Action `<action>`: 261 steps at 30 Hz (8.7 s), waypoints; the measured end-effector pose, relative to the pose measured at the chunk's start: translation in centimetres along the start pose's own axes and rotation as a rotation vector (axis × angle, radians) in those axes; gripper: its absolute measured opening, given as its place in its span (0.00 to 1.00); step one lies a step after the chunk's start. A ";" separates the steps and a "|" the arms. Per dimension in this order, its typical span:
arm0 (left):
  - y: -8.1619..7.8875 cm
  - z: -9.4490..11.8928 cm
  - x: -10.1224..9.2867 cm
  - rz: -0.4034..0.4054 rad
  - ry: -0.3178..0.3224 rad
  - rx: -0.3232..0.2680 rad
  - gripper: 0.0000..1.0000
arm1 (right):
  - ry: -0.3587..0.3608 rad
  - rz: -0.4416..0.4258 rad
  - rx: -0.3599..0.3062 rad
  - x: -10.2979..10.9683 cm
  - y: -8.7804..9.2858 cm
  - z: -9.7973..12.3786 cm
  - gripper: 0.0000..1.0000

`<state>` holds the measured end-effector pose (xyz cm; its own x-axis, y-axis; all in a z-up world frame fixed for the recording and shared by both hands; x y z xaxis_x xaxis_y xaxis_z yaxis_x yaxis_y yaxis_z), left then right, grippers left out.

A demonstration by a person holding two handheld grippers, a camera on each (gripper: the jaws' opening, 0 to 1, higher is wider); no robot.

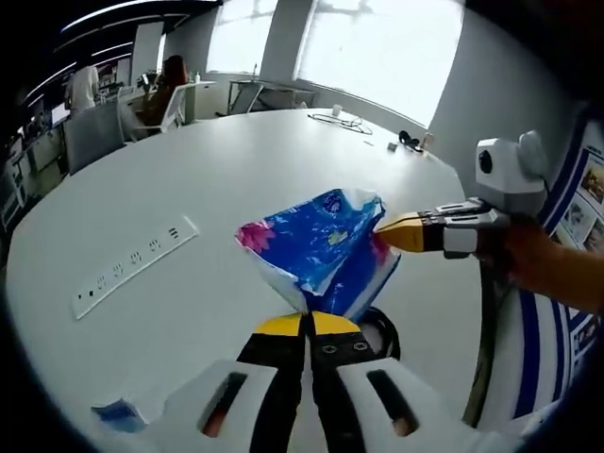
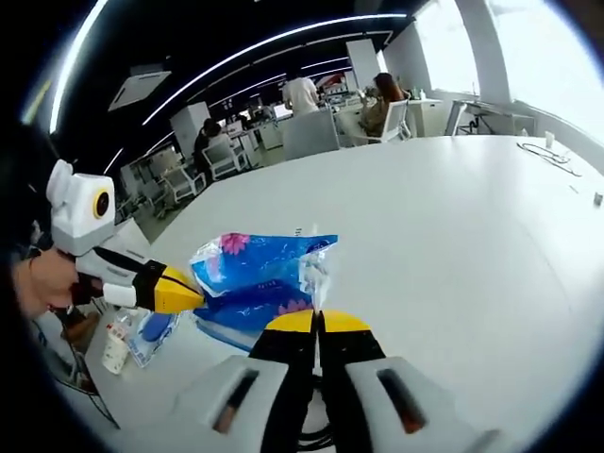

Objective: Arrange the tabletop items into an orderly group along one side of the table until the central work area is clear of visible clutter.

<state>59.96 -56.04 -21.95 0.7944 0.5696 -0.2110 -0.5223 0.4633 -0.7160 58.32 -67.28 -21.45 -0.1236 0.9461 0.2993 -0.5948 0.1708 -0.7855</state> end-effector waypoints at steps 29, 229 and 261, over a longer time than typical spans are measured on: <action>4.6 -7.7 3.4 0.075 -0.003 0.088 0.00 | -0.002 -0.040 0.110 -4.2 5.2 -7.0 0.00; 21.7 30.6 13.1 0.466 -0.457 -0.272 0.52 | -0.686 0.823 0.574 30.6 7.6 -20.9 0.37; 24.7 30.5 12.7 0.489 -0.472 -0.286 0.48 | -0.777 0.906 0.752 30.4 12.8 -21.2 0.03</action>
<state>47.70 -16.70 -22.04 0.2398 0.9272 -0.2878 -0.6300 -0.0770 -0.7728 63.82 -30.50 -33.88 -0.9401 0.2142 0.2653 -0.3193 -0.8259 -0.4647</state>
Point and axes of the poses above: the point that each gripper's makers call its tool centre point, and the gripper's own axes: z roughly backward along the fingers, x roughly to its left, y roughly out of its underside, the point moved 1 cm from there along z, roughly backward along the fingers, and after that the axes turned 2 degrees about -z, right-handed, at the moved point
